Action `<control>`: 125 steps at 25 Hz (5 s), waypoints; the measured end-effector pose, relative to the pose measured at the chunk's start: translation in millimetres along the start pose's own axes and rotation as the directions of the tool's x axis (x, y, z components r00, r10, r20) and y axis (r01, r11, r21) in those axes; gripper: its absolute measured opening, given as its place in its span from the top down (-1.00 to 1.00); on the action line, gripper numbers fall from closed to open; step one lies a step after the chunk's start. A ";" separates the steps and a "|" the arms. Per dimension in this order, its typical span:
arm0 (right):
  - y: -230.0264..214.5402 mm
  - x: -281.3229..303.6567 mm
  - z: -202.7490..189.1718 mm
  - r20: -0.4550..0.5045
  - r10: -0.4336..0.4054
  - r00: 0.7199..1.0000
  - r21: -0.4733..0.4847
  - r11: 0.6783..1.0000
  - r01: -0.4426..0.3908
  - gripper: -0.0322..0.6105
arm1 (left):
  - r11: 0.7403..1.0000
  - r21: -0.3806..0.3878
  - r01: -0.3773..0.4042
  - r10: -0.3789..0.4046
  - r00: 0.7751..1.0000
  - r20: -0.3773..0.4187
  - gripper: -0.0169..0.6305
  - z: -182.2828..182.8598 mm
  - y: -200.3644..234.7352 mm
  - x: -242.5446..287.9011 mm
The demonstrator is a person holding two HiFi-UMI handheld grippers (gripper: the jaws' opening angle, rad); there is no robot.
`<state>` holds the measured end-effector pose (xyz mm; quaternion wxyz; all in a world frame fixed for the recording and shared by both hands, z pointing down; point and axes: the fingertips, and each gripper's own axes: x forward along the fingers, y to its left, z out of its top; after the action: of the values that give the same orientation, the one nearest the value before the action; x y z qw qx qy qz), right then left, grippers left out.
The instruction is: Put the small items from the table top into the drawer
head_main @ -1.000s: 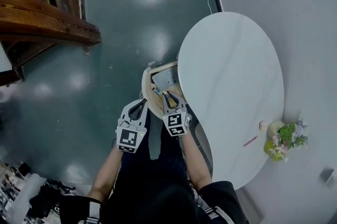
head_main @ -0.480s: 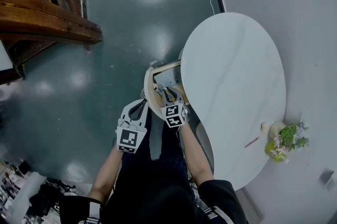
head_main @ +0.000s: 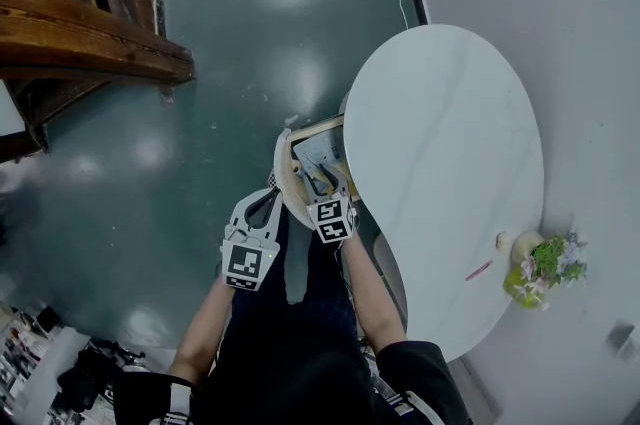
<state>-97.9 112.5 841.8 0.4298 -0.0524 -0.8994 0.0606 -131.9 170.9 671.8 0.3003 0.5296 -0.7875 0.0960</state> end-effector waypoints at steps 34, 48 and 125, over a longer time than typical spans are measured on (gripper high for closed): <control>6.3 -108.9 88.1 0.209 -0.078 0.975 0.005 0.997 0.079 0.77 | 0.998 0.058 0.005 -0.012 0.994 0.108 0.89 69.0 -21.0 -35.3; -30.8 -235.6 170.1 0.422 -0.209 0.882 0.042 0.977 0.211 0.80 | 0.984 0.178 0.032 -0.071 0.973 0.220 0.89 158.0 -58.8 -58.5; -128.5 -571.5 -92.3 0.210 -0.878 0.431 0.623 0.460 0.633 0.80 | 0.594 0.544 0.593 -0.710 0.704 0.009 0.89 175.4 -425.3 -19.1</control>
<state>325.8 -92.1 481.0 0.1537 0.4913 -0.8542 0.0730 187.1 -75.5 449.4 0.0746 0.8476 -0.5117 0.1195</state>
